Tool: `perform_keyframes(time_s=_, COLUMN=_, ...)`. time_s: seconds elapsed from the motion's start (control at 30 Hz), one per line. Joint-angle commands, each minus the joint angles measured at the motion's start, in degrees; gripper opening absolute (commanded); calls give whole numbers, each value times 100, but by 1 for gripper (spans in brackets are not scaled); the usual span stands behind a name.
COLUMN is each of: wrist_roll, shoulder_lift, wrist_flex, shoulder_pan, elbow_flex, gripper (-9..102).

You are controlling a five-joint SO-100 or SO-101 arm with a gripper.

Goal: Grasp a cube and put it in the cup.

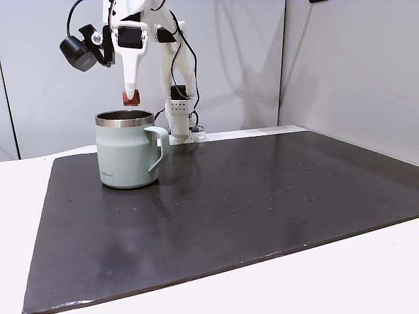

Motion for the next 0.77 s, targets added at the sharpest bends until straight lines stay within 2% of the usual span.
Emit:
perform_keyframes(time_s=0.0, wrist_roll=-141, shoulder_lift=448, wrist_flex=0, shoulder_pan=44, elbow_flex=88, gripper=14)
perform_keyframes(time_s=0.13, wrist_roll=-141, shoulder_lift=536, wrist_flex=0, shoulder_pan=123, elbow_flex=141, gripper=25)
perform_keyframes(time_s=0.73, wrist_roll=-193, shoulder_lift=703, wrist_flex=0, shoulder_pan=176, elbow_flex=229, gripper=23)
